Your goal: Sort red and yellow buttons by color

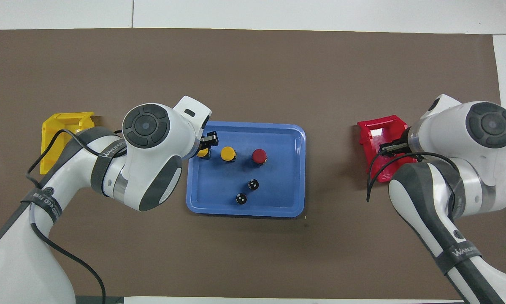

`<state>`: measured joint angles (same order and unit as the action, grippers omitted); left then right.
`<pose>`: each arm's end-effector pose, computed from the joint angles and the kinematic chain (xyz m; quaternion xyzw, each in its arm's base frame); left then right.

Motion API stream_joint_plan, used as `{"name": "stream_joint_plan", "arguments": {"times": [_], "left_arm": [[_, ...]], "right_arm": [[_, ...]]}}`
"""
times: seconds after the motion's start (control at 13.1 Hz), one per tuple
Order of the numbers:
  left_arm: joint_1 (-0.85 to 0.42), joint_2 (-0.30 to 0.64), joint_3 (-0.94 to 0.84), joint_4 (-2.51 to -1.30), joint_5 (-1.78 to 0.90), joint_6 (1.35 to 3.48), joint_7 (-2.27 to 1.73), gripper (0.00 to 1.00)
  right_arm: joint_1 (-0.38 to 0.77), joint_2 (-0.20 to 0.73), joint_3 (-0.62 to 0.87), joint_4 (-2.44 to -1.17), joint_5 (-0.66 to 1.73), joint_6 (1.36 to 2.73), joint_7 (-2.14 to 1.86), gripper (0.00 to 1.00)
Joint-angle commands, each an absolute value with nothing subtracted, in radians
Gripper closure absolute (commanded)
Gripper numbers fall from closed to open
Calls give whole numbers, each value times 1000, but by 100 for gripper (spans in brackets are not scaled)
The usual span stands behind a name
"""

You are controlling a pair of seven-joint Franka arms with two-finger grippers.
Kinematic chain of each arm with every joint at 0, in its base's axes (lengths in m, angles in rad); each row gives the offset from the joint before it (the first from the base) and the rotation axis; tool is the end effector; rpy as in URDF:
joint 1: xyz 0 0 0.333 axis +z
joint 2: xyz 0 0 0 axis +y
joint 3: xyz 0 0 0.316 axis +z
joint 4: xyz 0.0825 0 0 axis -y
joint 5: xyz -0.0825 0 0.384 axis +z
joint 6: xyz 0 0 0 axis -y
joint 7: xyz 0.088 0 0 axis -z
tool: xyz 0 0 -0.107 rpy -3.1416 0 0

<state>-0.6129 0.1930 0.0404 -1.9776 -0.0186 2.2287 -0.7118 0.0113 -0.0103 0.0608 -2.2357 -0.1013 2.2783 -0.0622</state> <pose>0.5029 -0.3257 0.3770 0.9968 0.0745 0.0211 0.0204 0.5265 0.0356 0.3794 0.9940 0.0988 0.0266 0.0395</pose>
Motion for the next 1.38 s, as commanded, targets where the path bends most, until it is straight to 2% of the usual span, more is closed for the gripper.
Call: {"name": "stream_joint_plan", "arguments": {"times": [0.0, 0.08, 0.15, 0.23, 0.31, 0.38, 0.54, 0.69, 0.84, 0.92, 0.99, 1.07, 1.15, 1.3], "left_arm": [[-641, 209, 55, -1997, -26, 2286, -735, 31], [-641, 219, 55, -1997, -26, 2286, -735, 31], [-641, 222, 55, -1997, -26, 2286, -736, 43], [-638, 222, 55, -1997, -26, 2278, -741, 92], [-635, 222, 55, -1990, -26, 2266, -741, 98], [-629, 224, 55, -1971, -34, 2244, -741, 98], [-617, 213, 61, -1846, -61, 2067, -741, 98], [-554, 184, 71, -1709, -61, 1836, -701, 98], [-444, 146, 72, -1687, -57, 1726, -547, 98], [-355, 124, 72, -1695, -55, 1711, -464, 98], [-278, 117, 72, -1697, -49, 1691, -395, 98], [-226, 117, 75, -1700, -29, 1690, -341, 98], [-175, 114, 77, -1715, 0, 1706, -312, 98], [-80, 103, 77, -1750, 5, 1732, -282, 98]], "right_arm": [[-28, -51, 69, -2338, -97, 2391, -121, 72], [-34, -45, 69, -2356, -97, 2425, -121, 72], [-38, -43, 69, -2370, -97, 2453, -121, 72], [-38, -43, 69, -2372, -97, 2456, -121, 66], [-38, -43, 69, -2372, -97, 2453, -121, 56], [-38, -43, 69, -2370, -97, 2448, -121, 45], [-38, -41, 69, -2338, -97, 2395, -123, 34], [-28, 0, 71, -2161, -97, 2179, -117, 27], [27, 66, 75, -1945, -95, 1987, -88, 20], [79, 101, 75, -1860, -94, 1936, -30, 16], [136, 126, 77, -1811, -92, 1934, 79, 9], [179, 142, 77, -1787, -68, 1954, 203, 8], [240, 158, 80, -1763, -40, 1985, 318, 0], [363, 202, 80, -1741, -51, 2044, 528, 0]]}}
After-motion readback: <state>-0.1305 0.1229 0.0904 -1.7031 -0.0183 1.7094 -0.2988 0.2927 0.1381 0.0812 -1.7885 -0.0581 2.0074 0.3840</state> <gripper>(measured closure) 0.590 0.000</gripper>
